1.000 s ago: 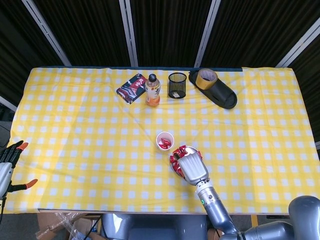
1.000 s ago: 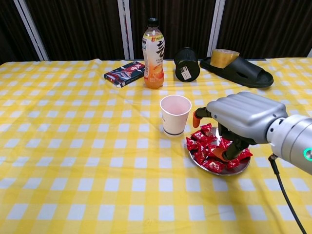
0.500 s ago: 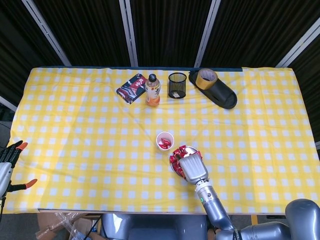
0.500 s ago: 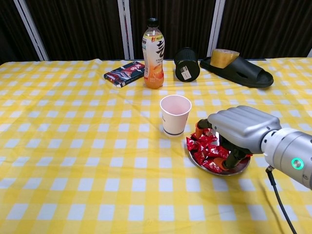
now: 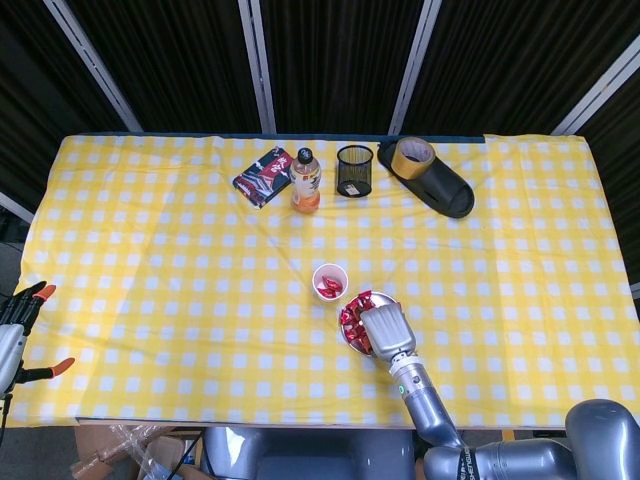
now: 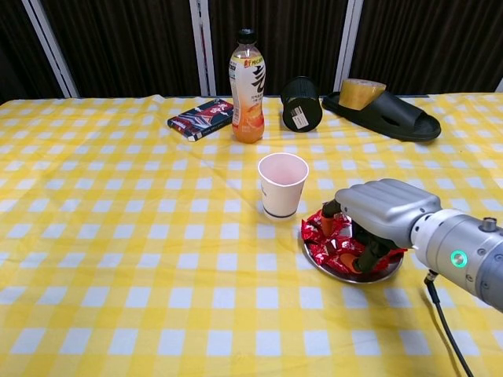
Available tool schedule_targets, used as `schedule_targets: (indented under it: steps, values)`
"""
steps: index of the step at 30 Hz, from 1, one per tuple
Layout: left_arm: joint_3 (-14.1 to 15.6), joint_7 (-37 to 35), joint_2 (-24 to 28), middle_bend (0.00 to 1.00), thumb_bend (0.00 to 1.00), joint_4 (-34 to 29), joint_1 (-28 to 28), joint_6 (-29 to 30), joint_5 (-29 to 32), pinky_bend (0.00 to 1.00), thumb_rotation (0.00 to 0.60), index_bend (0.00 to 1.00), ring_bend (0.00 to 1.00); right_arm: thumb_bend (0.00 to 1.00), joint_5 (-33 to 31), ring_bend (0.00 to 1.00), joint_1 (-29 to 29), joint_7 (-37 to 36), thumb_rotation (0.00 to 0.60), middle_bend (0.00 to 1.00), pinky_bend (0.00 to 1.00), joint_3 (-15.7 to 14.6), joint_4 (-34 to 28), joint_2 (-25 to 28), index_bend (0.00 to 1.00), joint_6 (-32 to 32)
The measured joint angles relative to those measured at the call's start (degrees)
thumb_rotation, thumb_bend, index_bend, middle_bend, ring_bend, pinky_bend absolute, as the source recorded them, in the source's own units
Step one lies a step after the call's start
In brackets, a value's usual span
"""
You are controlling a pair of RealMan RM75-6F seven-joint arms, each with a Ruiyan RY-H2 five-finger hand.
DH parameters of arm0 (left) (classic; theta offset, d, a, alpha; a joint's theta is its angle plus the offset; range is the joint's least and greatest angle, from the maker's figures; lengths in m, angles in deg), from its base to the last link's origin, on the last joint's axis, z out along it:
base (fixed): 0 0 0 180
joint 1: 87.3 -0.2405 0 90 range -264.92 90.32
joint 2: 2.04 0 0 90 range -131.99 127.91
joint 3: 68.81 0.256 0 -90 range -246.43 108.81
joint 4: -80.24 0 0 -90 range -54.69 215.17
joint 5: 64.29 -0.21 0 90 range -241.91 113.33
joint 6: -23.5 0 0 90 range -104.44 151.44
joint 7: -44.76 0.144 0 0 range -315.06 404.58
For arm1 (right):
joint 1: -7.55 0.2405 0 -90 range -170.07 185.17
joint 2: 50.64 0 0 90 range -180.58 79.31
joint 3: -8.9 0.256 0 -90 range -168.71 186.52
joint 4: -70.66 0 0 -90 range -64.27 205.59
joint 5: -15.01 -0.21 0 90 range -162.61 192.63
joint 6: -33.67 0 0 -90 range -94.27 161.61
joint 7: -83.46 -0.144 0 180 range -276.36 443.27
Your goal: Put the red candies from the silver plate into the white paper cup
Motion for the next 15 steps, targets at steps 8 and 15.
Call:
schedule_targets:
  steps: [8, 15]
  values:
    - [-0.1, 0.1, 0.0, 0.00, 0.02, -0.1, 0.0, -0.1, 0.2, 0.00, 0.600, 0.00, 0.00, 0.40, -1.0, 1.00, 0.1, -0.6, 0.600, 0.97, 0.95, 0.6, 2.2, -1.0, 0.45, -1.7]
    - [-0.1, 0.0, 0.0, 0.00, 0.02, 0.0, 0.1, -0.2, 0.1, 0.00, 0.600, 0.00, 0.00, 0.45, -1.2, 1.00, 0.1, -0.8, 0.600, 0.97, 0.95, 1.2, 2.6, -0.9, 0.50, -2.1]
